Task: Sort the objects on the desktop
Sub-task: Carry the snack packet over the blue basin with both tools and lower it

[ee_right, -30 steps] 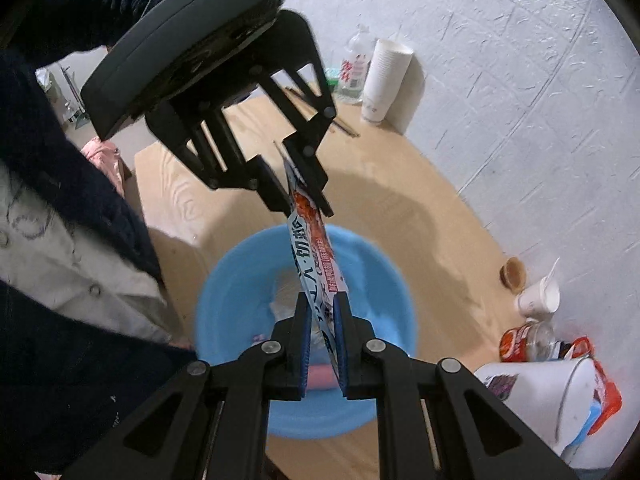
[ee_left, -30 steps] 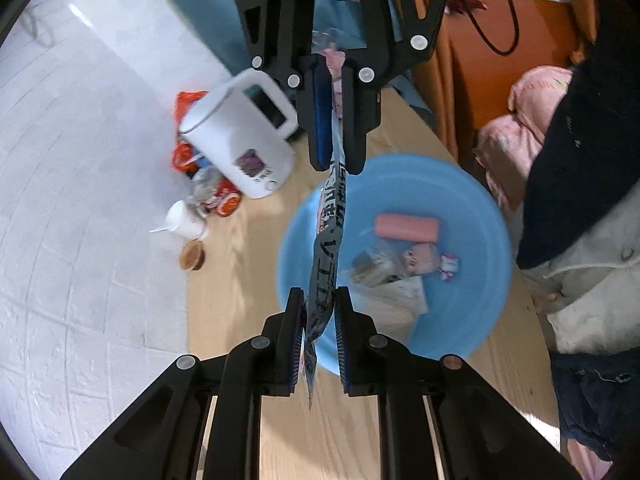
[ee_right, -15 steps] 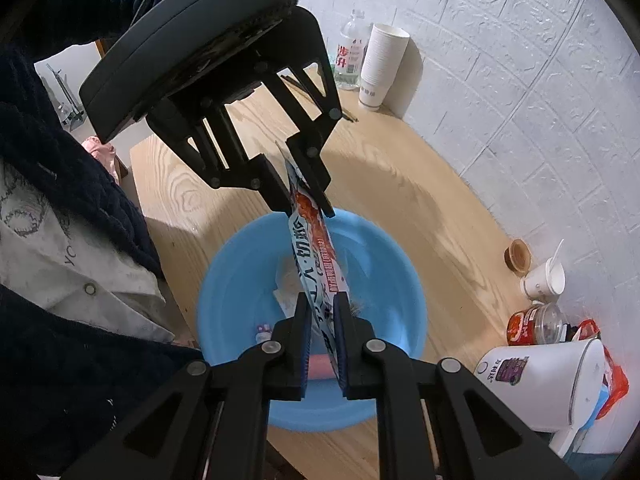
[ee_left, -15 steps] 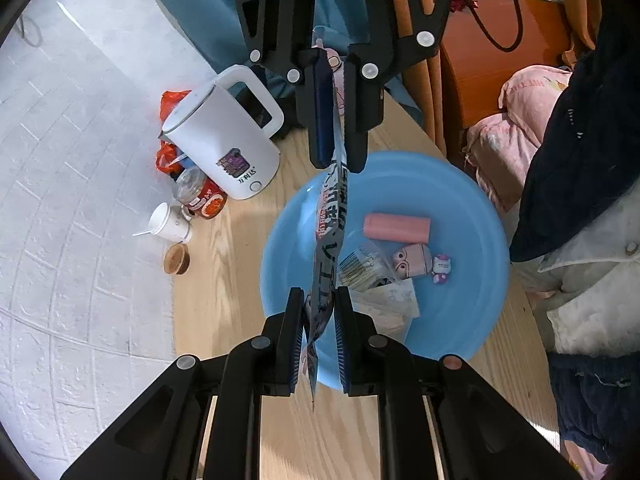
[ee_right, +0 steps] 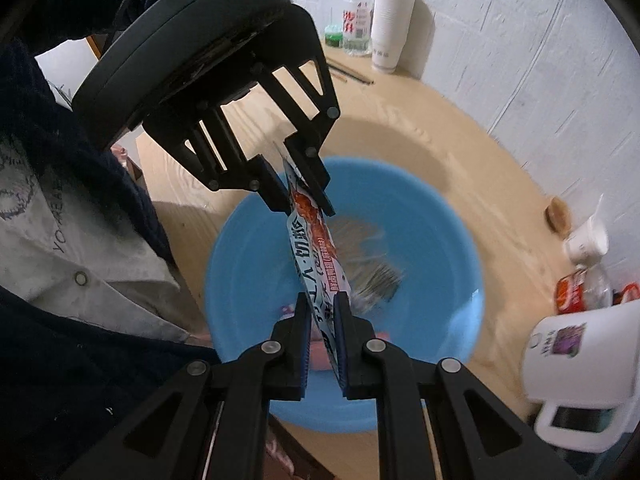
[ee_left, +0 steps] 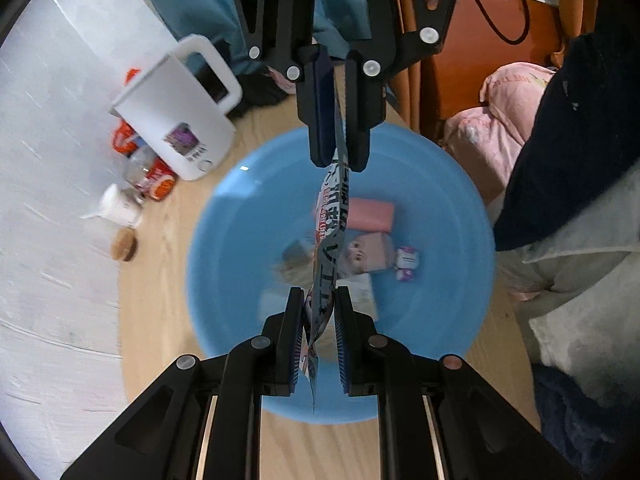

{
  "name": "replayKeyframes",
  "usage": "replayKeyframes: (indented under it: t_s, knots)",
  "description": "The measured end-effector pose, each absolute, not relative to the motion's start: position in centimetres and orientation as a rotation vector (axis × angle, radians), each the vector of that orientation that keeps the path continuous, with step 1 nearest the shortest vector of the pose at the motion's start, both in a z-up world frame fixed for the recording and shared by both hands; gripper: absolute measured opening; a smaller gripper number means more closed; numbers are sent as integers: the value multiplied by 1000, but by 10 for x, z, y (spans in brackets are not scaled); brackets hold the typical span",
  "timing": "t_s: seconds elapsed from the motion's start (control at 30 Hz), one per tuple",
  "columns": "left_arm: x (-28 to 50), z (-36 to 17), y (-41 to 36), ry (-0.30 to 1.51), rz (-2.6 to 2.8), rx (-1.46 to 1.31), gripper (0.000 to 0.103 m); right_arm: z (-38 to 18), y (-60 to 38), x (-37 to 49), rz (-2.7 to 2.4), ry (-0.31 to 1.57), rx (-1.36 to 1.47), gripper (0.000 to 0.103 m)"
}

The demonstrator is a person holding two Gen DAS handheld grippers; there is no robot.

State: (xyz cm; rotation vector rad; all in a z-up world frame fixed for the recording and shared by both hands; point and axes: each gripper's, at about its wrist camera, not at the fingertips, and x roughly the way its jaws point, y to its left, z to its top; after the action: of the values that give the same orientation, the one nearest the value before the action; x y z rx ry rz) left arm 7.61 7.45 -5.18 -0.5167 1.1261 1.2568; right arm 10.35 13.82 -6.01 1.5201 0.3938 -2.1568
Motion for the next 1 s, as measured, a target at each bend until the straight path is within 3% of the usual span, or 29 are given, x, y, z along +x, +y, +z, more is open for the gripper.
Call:
replayKeyframes:
  t_s: [0.4, 0.9, 1.0]
  knots:
    - [96, -109, 77, 1094, 1184, -631, 14, -118, 125, 114, -2076, 317, 1609, 11]
    - [85, -119, 85, 1044, 1072, -769, 15, -146, 129, 115, -2042, 249, 1683, 11]
    - [84, -121, 87, 1046, 1047, -789, 22, -153, 126, 115, -2024, 259, 1702, 11]
